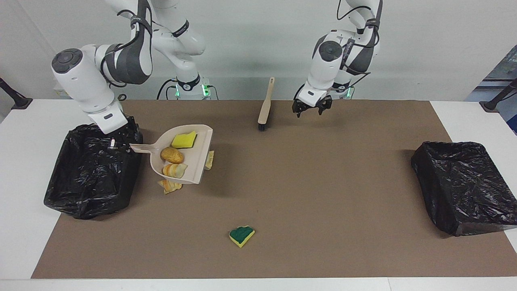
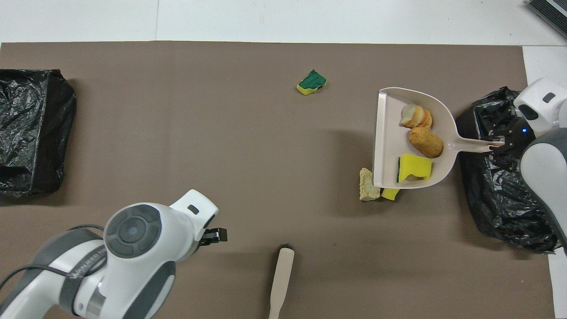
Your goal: Sweep and dump trash in bin
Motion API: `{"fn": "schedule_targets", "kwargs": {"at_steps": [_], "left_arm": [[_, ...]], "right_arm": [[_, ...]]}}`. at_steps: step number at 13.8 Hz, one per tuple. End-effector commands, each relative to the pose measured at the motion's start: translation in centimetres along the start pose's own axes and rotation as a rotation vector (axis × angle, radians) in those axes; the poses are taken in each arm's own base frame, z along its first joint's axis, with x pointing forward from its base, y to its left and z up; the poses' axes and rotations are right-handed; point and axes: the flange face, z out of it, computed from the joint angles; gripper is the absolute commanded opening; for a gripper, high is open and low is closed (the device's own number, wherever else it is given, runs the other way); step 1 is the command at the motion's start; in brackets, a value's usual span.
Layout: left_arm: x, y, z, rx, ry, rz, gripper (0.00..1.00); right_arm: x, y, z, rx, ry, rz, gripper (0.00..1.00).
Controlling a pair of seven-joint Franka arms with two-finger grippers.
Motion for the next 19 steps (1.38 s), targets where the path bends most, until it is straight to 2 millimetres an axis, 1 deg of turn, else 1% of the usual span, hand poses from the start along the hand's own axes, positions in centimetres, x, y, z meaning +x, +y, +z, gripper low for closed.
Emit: {"fn": "schedule_targets", "kwargs": {"at_steps": [1, 2, 3, 4, 5, 6, 7, 9, 11, 13, 14, 16, 18, 19], "left_arm": [[4.6, -6.9, -3.2, -0.003, 0.041, 0.052, 1.00], [6.1, -9.7, -4.6, -0.015, 0.068, 0.057, 1.00], [7.2, -11.9, -6.2, -0.022, 0.098, 0.067, 1.00], [8.1, -13.8, -7.9, -0.025, 0.126, 0.088, 1.00], [8.4, -15.0, -9.3, -0.024, 0.128, 0.104, 1.00], [8.4, -15.5, -11.1, -0.024, 0.119, 0.112, 1.00], [8.6, -15.9, -12.6, -0.023, 0.108, 0.111, 1.00], [8.5, -16.0, -16.6, -0.021, 0.116, 0.122, 1.00], [8.2, -16.2, -18.8, -0.021, 0.130, 0.146, 1.00], [8.4, -16.1, -19.6, -0.020, 0.158, 0.170, 1.00], [8.5, -16.2, -19.8, -0.021, 0.166, 0.174, 1.00], [8.8, -16.9, -20.1, -0.021, 0.175, 0.174, 1.00], [9.8, -16.8, -20.6, -0.027, 0.210, 0.177, 1.00], [10.1, -16.7, -20.8, -0.028, 0.221, 0.185, 1.00]], "right_arm": [[-3.9, 1.5, -1.0, -0.006, -0.047, 0.024, 0.00], [-5.2, 2.3, -2.2, -0.021, -0.094, 0.018, 0.00], [-6.5, 2.9, -2.6, -0.003, -0.130, 0.022, 0.00], [-7.8, 3.1, -3.0, 0.013, -0.166, 0.020, 0.00], [-9.0, 3.0, -2.9, 0.026, -0.191, -0.004, 0.00], [-10.8, 2.8, -3.0, 0.032, -0.215, -0.013, 0.00], [-12.1, 2.5, -3.1, 0.039, -0.247, -0.020, 0.00], [-15.2, 1.9, -3.6, 0.064, -0.351, -0.043, 0.00], [-18.5, 1.2, -4.1, 0.090, -0.452, -0.079, 0.00], [-21.0, 0.6, -4.7, 0.115, -0.559, -0.090, 0.00], [-21.9, 0.4, -5.1, 0.121, -0.612, -0.097, 0.00], [-22.4, 0.7, -6.3, 0.109, -0.750, -0.148, 0.00], [-21.9, 1.2, -7.1, 0.121, -0.889, -0.202, 0.00], [-21.3, 1.5, -7.6, 0.116, -0.947, -0.209, 0.00]]}}
